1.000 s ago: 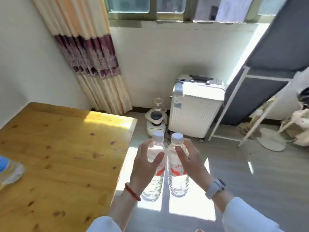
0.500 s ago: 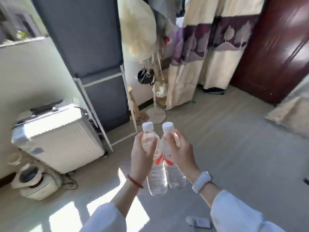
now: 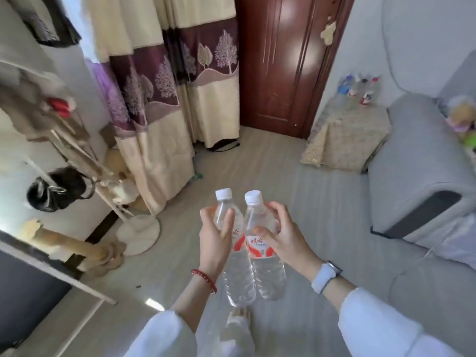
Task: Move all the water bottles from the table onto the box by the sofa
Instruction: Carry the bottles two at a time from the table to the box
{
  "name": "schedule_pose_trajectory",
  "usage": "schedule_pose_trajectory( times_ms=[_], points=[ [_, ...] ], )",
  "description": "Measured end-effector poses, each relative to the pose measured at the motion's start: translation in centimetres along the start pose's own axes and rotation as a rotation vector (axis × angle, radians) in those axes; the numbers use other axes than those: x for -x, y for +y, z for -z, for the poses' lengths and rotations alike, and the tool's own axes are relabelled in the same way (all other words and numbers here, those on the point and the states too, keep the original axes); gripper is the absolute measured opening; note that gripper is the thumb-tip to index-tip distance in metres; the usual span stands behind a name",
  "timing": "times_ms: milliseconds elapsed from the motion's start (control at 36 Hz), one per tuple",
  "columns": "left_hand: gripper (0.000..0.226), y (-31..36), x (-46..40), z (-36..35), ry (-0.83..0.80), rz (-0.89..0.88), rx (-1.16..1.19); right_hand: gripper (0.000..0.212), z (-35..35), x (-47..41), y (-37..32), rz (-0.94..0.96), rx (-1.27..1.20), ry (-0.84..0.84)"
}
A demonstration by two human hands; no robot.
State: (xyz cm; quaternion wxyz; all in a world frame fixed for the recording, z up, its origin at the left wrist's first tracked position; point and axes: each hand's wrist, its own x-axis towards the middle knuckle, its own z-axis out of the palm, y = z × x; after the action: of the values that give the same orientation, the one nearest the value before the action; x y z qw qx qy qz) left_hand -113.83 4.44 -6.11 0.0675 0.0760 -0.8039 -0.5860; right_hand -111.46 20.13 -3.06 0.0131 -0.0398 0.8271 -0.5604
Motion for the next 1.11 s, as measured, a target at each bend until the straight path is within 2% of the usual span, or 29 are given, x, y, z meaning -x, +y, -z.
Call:
schedule_pose_trajectory(
  times_ms=[111,194,278,361,444,639,722,889,1000,1111],
  points=[
    [0.023,4.3,-9.2,-6.7,-0.132,-0.032,0.085,0.028,4.9,-8.9,1.0,-0.017,-0.015,0.27],
    [0.034,7.8,-13.9,-11.3,-0.285,-0.078,0.106,0.034,8.4,-13.3,1.8,-0.052,-0.069,0.432],
    [0.046,10.4,-18.3,-16.9,-0.54,-0.095,0.128,0.043,13.0,-17.5,4.1,-0.123,-0.057,0.58],
    [0.051,11.9,-22.6,-22.4,-0.736,-0.106,0.101,0.044,18.0,-21.4,6.8,-0.205,-0.021,0.636],
    [0.053,12.6,-26.7,-28.4,-0.843,-0.14,0.077,0.042,22.8,-24.7,9.8,-0.254,-0.037,0.589],
    [0.061,15.3,-35.8,-43.9,-0.831,-0.143,0.033,0.051,36.1,-33.7,16.0,-0.323,-0.022,0.348],
    [0.061,16.9,-39.5,-49.8,-0.827,-0.131,0.027,0.05,41.7,-37.7,17.7,-0.316,0.036,0.359],
    [0.057,19.8,-46.7,-59.0,-0.824,-0.102,0.0,0.065,51.2,-45.8,21.3,-0.286,0.18,0.342],
    [0.05,21.0,-52.3,-65.1,-0.818,-0.105,-0.008,0.065,56.2,-51.8,24.8,-0.301,0.184,0.331],
    [0.053,21.6,-59.1,-71.8,-0.819,-0.125,-0.002,0.065,60.7,-58.5,28.7,-0.34,0.164,0.381]
  ],
)
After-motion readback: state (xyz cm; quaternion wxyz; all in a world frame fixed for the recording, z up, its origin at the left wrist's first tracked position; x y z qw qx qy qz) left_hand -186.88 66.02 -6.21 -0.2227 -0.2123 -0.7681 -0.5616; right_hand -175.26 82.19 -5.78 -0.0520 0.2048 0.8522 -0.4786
